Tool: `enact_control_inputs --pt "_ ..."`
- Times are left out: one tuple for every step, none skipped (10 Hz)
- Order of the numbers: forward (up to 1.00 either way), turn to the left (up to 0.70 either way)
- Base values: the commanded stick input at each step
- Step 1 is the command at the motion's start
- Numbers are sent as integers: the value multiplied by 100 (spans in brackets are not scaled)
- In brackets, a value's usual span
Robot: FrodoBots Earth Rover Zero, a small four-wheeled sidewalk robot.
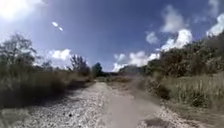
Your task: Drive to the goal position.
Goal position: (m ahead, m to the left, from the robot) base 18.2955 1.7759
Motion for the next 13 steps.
enact_control_inputs --pt "45 0" --pt "45 0" --pt "45 0" --pt "45 0" --pt "45 0" --pt "45 0" --pt "45 0" --pt "45 0" --pt "45 0" --pt "45 0" --pt "45 0" --pt "45 0" --pt "45 9"
